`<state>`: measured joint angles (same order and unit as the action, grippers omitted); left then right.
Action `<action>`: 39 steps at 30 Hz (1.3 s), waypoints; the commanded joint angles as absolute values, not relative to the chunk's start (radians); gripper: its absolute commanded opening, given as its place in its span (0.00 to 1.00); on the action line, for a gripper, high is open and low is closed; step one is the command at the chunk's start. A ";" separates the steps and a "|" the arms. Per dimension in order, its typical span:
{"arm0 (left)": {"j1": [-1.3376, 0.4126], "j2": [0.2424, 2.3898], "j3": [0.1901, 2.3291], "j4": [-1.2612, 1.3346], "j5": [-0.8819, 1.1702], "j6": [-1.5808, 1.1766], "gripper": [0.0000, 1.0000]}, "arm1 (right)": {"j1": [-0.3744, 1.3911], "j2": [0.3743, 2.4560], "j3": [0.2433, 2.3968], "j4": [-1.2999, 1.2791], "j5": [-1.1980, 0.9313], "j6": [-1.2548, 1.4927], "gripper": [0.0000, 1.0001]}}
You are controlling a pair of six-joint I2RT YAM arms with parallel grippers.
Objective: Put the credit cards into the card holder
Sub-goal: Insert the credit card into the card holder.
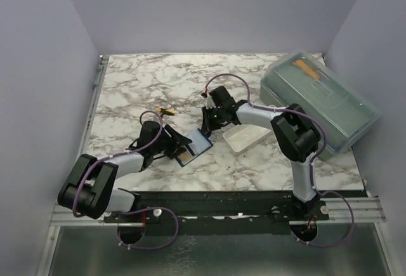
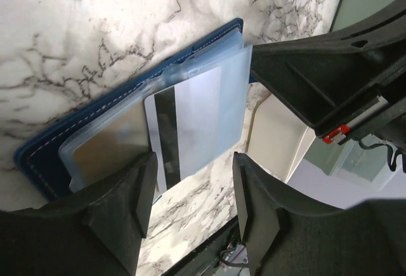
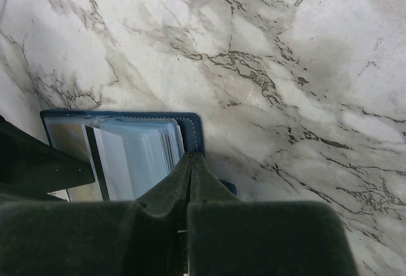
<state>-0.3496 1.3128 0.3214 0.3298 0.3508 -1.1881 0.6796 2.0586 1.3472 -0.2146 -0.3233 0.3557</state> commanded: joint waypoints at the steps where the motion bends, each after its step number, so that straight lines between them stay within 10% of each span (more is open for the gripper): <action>1: -0.362 1.372 0.347 0.295 0.329 -1.153 0.57 | 0.683 2.106 1.310 -0.323 -0.268 0.342 0.00; 27: -0.443 1.342 0.350 0.467 0.331 -1.156 0.54 | 0.681 2.004 1.319 -0.396 -0.195 0.368 0.09; 39: -0.443 1.477 0.397 0.448 0.338 -1.076 0.27 | 0.677 1.931 1.325 -0.419 -0.234 0.367 0.21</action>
